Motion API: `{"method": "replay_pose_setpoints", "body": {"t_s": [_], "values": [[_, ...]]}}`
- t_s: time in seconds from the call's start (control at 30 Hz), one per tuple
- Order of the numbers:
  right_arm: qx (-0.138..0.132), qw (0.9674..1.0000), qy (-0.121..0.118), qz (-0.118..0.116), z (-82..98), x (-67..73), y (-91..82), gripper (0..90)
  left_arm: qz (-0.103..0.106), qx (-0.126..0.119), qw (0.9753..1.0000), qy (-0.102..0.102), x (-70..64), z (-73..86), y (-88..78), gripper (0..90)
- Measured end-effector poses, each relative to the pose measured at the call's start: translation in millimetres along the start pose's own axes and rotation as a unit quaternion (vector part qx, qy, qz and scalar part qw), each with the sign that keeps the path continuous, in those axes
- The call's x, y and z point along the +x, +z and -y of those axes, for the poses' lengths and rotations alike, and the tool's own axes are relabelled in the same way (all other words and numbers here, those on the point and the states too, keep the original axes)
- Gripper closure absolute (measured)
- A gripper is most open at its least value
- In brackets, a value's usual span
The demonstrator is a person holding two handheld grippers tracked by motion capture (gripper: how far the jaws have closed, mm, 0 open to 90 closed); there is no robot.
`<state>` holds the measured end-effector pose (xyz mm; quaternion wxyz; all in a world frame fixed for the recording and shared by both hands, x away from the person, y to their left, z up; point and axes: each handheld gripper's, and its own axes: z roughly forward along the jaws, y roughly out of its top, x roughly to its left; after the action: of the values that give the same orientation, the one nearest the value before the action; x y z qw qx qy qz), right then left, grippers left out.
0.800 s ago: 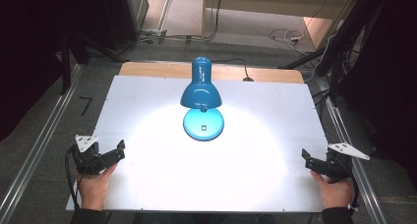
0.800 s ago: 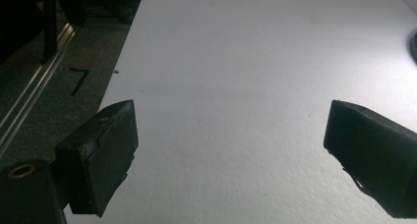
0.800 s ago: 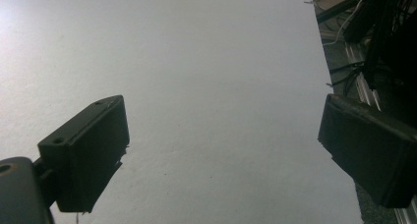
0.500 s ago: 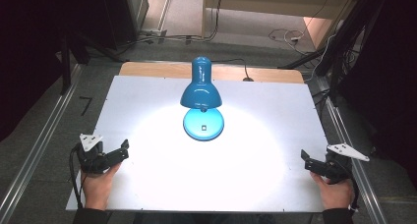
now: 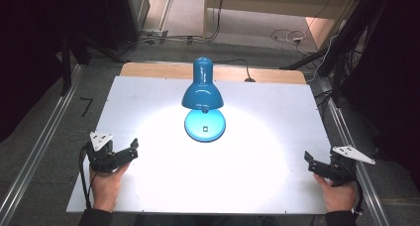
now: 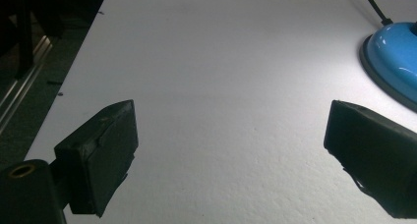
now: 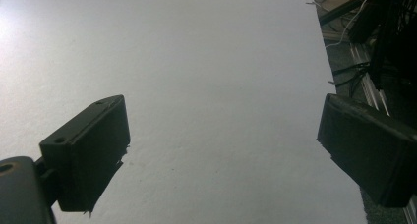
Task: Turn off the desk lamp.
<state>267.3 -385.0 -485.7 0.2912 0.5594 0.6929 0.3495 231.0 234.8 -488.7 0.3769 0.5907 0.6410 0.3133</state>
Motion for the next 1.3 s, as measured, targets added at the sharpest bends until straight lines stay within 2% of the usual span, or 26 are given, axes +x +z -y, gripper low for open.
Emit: {"method": "replay_pose_setpoints", "body": {"t_s": [0.17,0.83,1.3], "values": [[-0.001,1.0,0.004,-0.002,0.4,-0.6,0.0,4.2,0.012,-0.001,0.9999,-0.002,-4.9,-0.5,1.3,6.7],[0.004,0.9999,0.01,-0.007,1.9,-1.4,1.9,4.1,0.037,0.004,0.9993,-0.005,-20.9,-4.7,10.3,6.7],[-0.003,0.9998,0.015,-0.009,2.4,-2.3,1.1,4.1,0.058,0.006,0.9983,0.006,-39.1,-10.4,18.5,6.8]]}}
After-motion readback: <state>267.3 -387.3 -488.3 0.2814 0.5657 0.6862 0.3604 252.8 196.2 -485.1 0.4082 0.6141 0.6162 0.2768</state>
